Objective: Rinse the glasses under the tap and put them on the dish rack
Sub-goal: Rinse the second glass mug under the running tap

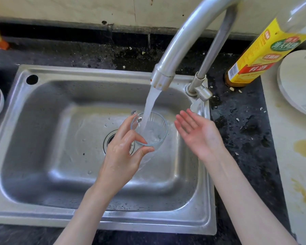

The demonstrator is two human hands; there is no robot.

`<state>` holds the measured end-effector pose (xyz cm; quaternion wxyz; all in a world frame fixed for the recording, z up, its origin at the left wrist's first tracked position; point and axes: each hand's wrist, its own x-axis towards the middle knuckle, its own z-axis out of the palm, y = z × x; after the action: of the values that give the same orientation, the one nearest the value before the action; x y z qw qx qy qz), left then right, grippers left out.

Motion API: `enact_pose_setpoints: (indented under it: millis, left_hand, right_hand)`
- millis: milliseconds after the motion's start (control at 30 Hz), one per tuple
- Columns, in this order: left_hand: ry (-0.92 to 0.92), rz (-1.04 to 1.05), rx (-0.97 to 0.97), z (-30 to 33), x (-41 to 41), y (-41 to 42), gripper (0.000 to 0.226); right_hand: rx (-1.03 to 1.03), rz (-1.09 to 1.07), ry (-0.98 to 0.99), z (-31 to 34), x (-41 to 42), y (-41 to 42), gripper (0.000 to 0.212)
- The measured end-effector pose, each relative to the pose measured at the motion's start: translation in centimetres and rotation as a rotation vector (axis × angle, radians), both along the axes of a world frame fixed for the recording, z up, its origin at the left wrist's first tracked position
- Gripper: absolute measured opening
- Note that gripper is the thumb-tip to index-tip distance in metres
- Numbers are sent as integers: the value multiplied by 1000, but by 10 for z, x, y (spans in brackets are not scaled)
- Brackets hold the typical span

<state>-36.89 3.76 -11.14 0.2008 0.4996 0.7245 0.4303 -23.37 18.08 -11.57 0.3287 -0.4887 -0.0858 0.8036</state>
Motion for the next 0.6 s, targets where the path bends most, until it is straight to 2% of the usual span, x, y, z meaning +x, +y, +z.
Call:
enact_pose_setpoints:
  millis: [233, 367, 500, 600]
  left_hand:
    - [15, -17, -34, 18, 0, 3, 16]
    - [34, -5, -14, 34, -1, 11, 20]
    - [42, -8, 26, 51, -3, 15, 30]
    - [43, -7, 31, 57, -4, 17, 21]
  right_hand:
    - [-114, -1, -16, 18, -5, 1, 11]
    - [-168, 14, -41, 30, -6, 5, 21]
    - [-180, 32, -47, 38, -5, 7, 10]
    - [-167, 18, -46, 41, -4, 8, 5]
